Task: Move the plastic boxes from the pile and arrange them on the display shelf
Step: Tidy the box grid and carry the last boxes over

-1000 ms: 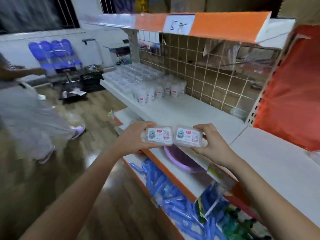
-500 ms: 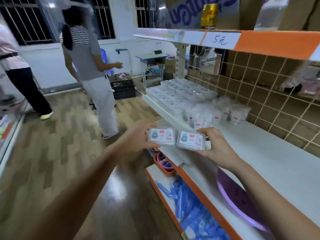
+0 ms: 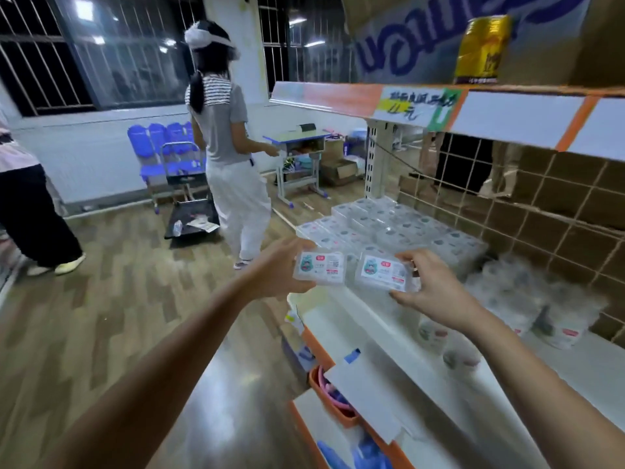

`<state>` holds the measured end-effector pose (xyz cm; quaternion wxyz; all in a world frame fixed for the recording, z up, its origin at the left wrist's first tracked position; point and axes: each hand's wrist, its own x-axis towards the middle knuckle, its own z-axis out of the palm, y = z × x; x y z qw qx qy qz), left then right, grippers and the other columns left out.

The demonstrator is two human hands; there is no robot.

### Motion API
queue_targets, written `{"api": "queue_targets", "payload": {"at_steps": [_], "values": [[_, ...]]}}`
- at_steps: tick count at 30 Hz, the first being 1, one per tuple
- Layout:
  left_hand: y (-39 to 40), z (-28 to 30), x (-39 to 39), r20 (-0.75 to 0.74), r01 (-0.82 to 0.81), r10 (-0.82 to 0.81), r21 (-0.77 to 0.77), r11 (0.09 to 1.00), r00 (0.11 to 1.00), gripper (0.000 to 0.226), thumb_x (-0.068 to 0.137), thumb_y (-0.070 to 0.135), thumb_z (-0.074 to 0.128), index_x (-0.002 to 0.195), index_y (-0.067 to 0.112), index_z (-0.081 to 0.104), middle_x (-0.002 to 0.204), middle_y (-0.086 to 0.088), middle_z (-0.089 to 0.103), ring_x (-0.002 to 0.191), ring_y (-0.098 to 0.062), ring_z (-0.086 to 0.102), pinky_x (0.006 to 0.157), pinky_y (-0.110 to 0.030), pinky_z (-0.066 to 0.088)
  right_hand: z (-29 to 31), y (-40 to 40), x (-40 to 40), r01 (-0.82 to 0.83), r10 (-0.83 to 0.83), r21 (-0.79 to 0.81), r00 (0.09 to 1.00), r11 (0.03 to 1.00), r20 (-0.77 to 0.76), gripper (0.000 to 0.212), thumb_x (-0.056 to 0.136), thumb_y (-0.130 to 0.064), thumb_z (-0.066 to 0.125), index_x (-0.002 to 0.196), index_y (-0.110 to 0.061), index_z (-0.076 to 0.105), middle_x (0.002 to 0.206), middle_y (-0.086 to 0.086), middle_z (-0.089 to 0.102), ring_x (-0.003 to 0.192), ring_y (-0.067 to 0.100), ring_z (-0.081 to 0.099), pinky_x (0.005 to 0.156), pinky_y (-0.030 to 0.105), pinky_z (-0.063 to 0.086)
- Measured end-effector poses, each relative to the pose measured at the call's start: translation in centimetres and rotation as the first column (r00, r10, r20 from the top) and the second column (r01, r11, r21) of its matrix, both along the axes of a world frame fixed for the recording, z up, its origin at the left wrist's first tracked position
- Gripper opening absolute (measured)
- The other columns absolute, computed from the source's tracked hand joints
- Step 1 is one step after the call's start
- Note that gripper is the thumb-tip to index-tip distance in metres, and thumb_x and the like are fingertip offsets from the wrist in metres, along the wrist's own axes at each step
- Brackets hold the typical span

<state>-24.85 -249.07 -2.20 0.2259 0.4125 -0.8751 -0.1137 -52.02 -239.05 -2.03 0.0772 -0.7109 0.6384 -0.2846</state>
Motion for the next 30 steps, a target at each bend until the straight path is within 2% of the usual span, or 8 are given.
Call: {"api": "queue_targets", "payload": {"at_steps": [3, 5, 12, 16, 19, 21, 25, 30], "values": [[-4.9, 0.2, -0.6, 0.007, 0.033, -0.033, -0.023, 0.999, 0.999, 0.066, 0.068, 0.025, 0.083, 0.127, 0.015, 0.055, 0.112, 0.003, 0.054, 0.101, -0.015, 0.056, 0.079, -0.017, 0.039, 0.4, -4.2, 0.1, 0.048, -0.048, 0.014, 0.998, 0.999, -0.027, 0.065, 0.072, -0.024, 0.078, 0.129, -0.008, 0.049, 0.124, 0.009, 0.048, 0.115, 0.024, 0.046, 0.1, 0.033, 0.038], [-7.6, 0.0, -1.0, 0.012, 0.056, -0.056, -0.003, 0.998, 0.998, 0.066, 0.07, 0.023, 0.082, 0.129, 0.014, 0.054, 0.112, 0.004, 0.053, 0.101, -0.01, 0.051, 0.082, -0.018, 0.037, 0.2, -6.4, 0.3, 0.085, -0.084, 0.061, 0.996, 0.995, -0.009, 0.068, 0.074, -0.026, 0.076, 0.132, -0.011, 0.046, 0.127, 0.006, 0.044, 0.118, 0.021, 0.043, 0.102, 0.032, 0.038], [-17.7, -0.5, -2.4, 0.092, 0.177, -0.181, 0.046, 0.983, 0.979, 0.066, 0.074, 0.028, 0.079, 0.132, 0.018, 0.049, 0.117, 0.004, 0.048, 0.108, -0.012, 0.049, 0.084, -0.02, 0.037, -0.9, -13.2, 0.8, 0.197, -0.197, 0.185, 0.98, 0.963, -0.018, 0.07, 0.08, -0.033, 0.07, 0.14, -0.019, 0.036, 0.138, 0.001, 0.033, 0.13, 0.017, 0.031, 0.102, 0.026, 0.029], [-23.3, -0.5, -3.7, 0.151, 0.258, -0.269, 0.089, 0.962, 0.951, 0.069, 0.072, 0.033, 0.08, 0.133, 0.022, 0.048, 0.118, 0.003, 0.043, 0.104, -0.014, 0.052, 0.088, -0.024, 0.044, -0.8, -16.3, 1.7, 0.285, -0.288, 0.218, 0.958, 0.933, -0.021, 0.07, 0.082, -0.034, 0.068, 0.141, -0.02, 0.034, 0.14, 0.0, 0.031, 0.134, 0.016, 0.027, 0.105, 0.026, 0.027], [-27.0, -0.4, -4.6, 0.217, 0.318, -0.334, 0.105, 0.942, 0.917, 0.069, 0.074, 0.035, 0.078, 0.135, 0.022, 0.047, 0.108, 0.006, 0.034, 0.099, -0.015, 0.051, 0.081, -0.019, 0.039, -0.3, -17.8, 2.4, 0.362, -0.364, 0.258, 0.93, 0.896, -0.039, 0.071, 0.083, -0.035, 0.068, 0.142, -0.02, 0.032, 0.14, 0.0, 0.03, 0.133, 0.015, 0.028, 0.103, 0.025, 0.028], [-29.0, -0.4, -5.0, 0.233, 0.351, -0.368, 0.115, 0.929, 0.9, 0.068, 0.075, 0.034, 0.078, 0.134, 0.023, 0.048, 0.109, 0.007, 0.033, 0.098, -0.013, 0.051, 0.081, -0.019, 0.038, 0.0, -18.6, 2.8, 0.403, -0.402, 0.289, 0.913, 0.868, -0.064, 0.072, 0.084, -0.037, 0.067, 0.143, -0.019, 0.031, 0.142, 0.0, 0.028, 0.134, 0.016, 0.027, 0.105, 0.026, 0.027], [-32.0, -1.0, -5.8, 0.211, 0.468, -0.496, 0.167, 0.867, 0.842, 0.069, 0.073, 0.034, 0.079, 0.134, 0.022, 0.049, 0.125, 0.001, 0.04, 0.104, -0.015, 0.055, 0.093, -0.023, 0.044, -0.1, -19.4, 3.7, 0.472, -0.469, 0.337, 0.878, 0.815, -0.097, 0.071, 0.085, -0.039, 0.066, 0.144, -0.021, 0.03, 0.148, 0.001, 0.021, 0.139, 0.018, 0.021, 0.11, 0.031, 0.025], [-33.4, -1.8, -6.4, 0.171, 0.54, -0.572, 0.2, 0.818, 0.803, 0.063, 0.075, 0.04, 0.076, 0.131, 0.028, 0.05, 0.122, 0.011, 0.041, 0.095, -0.011, 0.057, 0.088, -0.026, 0.049, -1.0, -20.1, 5.3, 0.566, -0.565, 0.345, 0.817, 0.749, -0.114, 0.066, 0.086, -0.042, 0.064, 0.142, -0.026, 0.032, 0.146, -0.004, 0.022, 0.137, 0.016, 0.025, 0.099, 0.023, 0.026]]}}
